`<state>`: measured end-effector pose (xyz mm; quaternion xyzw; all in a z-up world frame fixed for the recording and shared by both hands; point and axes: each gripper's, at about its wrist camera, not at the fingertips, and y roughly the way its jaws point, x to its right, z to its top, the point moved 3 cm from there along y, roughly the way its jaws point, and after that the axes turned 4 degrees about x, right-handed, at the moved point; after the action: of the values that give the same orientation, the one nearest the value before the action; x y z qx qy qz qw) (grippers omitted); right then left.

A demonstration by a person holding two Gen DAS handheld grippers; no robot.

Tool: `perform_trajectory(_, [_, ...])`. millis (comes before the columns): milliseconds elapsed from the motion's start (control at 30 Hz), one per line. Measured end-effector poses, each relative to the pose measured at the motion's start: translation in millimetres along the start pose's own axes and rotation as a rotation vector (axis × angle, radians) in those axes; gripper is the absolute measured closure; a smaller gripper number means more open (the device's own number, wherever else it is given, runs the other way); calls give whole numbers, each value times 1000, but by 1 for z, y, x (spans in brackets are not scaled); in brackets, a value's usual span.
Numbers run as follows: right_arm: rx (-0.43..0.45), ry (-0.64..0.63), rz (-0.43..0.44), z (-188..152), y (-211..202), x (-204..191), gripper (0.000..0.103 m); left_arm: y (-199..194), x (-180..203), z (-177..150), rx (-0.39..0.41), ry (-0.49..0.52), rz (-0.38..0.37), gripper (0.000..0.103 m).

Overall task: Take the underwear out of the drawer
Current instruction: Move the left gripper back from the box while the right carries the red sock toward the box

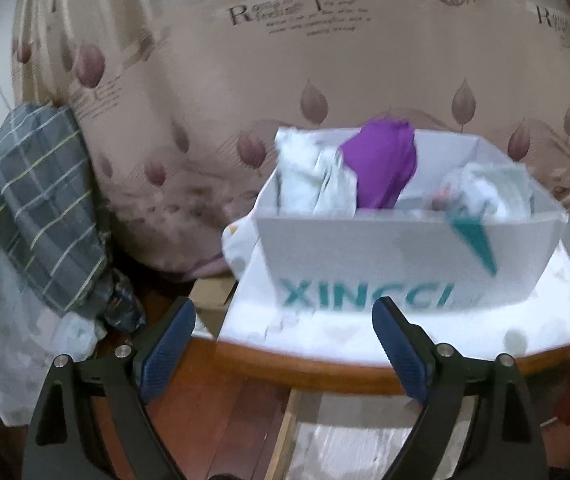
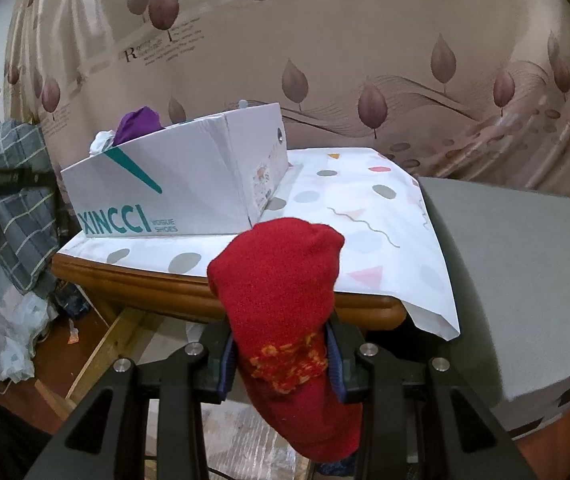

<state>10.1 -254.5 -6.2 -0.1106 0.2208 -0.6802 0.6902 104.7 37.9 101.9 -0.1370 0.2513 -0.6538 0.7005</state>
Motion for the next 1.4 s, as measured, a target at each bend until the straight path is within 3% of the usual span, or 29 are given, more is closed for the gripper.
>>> perform_trajectory(400, [-20,-87,7,6,-7,-30,67,17,-16,-73,-40,-49,60,12])
perform_trajectory(633, [-64,-109,25,5,-12,-48,67,29,-25,-83,-79,-83,26,12])
perform_trajectory(900, [-93,-54,56,14,-19,-59,67,40,-49,-86,-148,-115,49,11])
perform_trajectory(1067, [-81,-99,57,31,-31,-76,67,29,-70,-79,-97,-109,121,11])
perform_trajectory(1233, [-53,-132,71,60,-41,-96,67,25,-102,-76,-98,-212,102,8])
perform_trajectory(1300, [-34,-147,73,70,-42,-104,67,27,-113,-78,-111,-230,139,8])
perform_trajectory(1400, [-25,-168,73,84,-40,-114,67,31,-117,-79,-129,-243,136,8])
